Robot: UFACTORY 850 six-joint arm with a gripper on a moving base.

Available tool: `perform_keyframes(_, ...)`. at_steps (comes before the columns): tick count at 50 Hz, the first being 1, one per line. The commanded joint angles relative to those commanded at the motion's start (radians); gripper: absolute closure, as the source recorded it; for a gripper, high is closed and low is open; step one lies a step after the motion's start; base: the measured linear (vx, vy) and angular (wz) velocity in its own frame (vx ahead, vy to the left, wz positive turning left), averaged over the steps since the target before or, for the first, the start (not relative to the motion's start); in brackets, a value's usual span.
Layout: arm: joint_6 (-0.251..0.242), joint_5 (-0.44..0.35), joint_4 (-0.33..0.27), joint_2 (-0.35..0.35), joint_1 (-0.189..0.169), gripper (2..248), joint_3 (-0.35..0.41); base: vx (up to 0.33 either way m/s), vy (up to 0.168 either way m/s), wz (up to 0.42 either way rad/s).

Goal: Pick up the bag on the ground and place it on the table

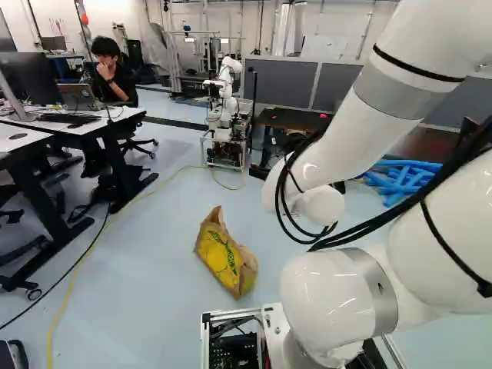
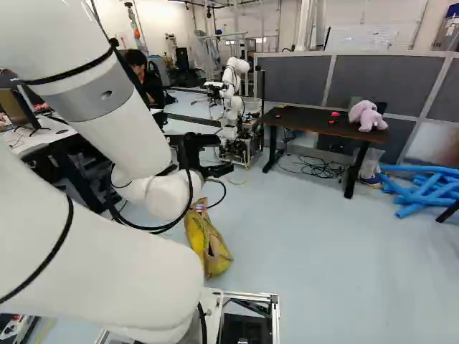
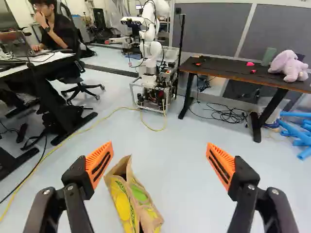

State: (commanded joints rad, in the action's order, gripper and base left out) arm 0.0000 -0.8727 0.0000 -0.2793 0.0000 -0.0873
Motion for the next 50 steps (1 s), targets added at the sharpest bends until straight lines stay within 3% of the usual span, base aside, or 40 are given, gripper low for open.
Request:
perform_keyframes(14, 0.0, 0.0, 0.0, 0.0, 0.0, 3, 0.0, 0.128, 0.046, 0.2)
perform_keyframes(50, 0.0, 0.0, 0.0, 0.015, 0.0, 3, -0.013, 0.108, 0.002, -0.001)
